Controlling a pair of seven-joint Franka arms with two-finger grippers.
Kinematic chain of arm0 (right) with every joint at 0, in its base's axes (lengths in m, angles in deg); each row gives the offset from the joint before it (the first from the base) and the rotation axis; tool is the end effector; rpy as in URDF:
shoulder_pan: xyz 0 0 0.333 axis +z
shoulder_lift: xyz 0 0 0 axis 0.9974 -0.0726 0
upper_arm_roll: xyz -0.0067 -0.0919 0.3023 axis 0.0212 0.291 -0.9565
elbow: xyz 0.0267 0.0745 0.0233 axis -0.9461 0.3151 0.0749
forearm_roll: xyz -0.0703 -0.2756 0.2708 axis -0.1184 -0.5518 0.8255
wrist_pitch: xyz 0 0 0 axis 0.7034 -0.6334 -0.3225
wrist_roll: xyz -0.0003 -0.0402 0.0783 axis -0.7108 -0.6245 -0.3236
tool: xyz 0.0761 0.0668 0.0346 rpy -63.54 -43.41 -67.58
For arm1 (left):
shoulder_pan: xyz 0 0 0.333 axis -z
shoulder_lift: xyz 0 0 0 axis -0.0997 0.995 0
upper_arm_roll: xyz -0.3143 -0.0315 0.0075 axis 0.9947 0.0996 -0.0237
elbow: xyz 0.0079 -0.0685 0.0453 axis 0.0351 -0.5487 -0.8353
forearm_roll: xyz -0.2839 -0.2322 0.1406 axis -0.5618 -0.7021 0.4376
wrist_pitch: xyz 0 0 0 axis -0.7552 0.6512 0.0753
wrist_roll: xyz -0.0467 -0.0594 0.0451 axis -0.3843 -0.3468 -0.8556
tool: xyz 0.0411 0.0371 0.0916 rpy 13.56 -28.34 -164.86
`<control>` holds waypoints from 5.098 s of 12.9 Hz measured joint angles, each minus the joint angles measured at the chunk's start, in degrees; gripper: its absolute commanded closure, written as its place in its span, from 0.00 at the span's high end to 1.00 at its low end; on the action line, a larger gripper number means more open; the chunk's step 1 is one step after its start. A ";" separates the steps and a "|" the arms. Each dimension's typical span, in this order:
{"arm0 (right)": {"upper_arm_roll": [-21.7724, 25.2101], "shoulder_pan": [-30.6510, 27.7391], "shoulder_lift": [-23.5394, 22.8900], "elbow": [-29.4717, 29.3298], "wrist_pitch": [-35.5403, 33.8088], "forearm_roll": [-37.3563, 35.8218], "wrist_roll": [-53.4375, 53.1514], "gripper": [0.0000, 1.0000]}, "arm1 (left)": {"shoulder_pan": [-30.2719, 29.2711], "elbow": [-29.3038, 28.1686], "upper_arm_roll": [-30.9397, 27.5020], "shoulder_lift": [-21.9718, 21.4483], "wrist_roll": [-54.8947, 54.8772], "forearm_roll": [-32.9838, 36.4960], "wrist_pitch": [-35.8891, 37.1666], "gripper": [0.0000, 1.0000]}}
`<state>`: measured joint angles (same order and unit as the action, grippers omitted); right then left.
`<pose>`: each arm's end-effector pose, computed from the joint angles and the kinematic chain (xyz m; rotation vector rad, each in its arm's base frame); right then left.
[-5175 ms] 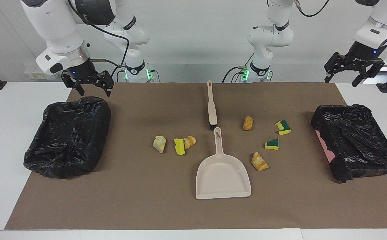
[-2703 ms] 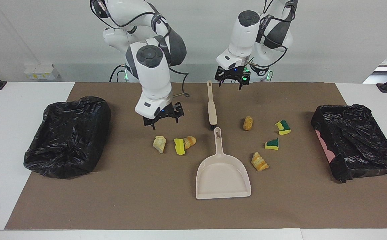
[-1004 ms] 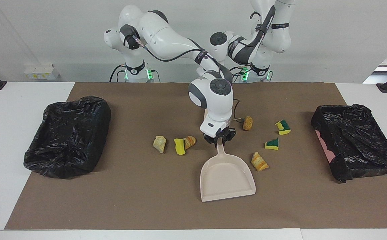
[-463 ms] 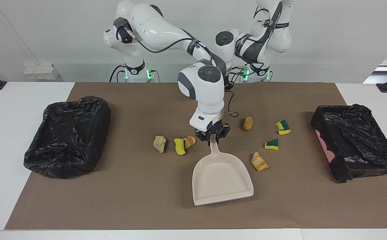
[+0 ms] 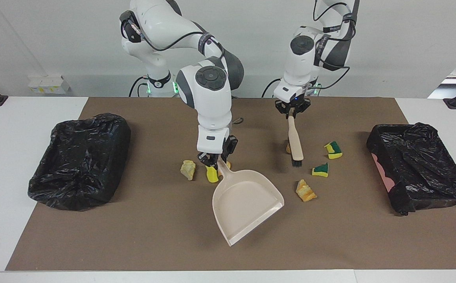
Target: Sweep and dump trash in bin
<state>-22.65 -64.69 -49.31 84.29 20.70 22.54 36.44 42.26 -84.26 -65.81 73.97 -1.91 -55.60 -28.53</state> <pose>0.6482 0.3206 0.4769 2.9363 1.1093 0.0756 0.4045 -0.1985 0.4226 -3.0149 0.0380 0.0854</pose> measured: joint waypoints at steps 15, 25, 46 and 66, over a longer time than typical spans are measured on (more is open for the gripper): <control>-0.47 6.92 3.68 18.77 5.72 -8.88 37.35 0.00 | -26.35 -6.57 1.02 0.62 -15.18 0.25 0.22 0.00; -0.49 6.92 5.42 24.23 11.43 -7.85 37.35 0.00 | -12.44 -8.08 2.10 1.11 -2.25 -8.43 -5.10 0.00; -0.49 6.40 5.55 24.89 12.15 -7.57 36.67 0.00 | -5.77 11.53 0.33 11.40 -13.41 -24.48 -2.30 0.00; -0.58 6.72 6.43 25.16 7.01 -7.58 25.77 0.00 | -14.44 21.39 1.68 26.55 -58.10 -9.71 -0.63 0.00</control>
<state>-23.22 -57.97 -42.88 109.45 27.70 14.96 62.21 27.81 -62.87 -64.13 100.52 -60.01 -65.31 -29.15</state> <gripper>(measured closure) 0.670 0.731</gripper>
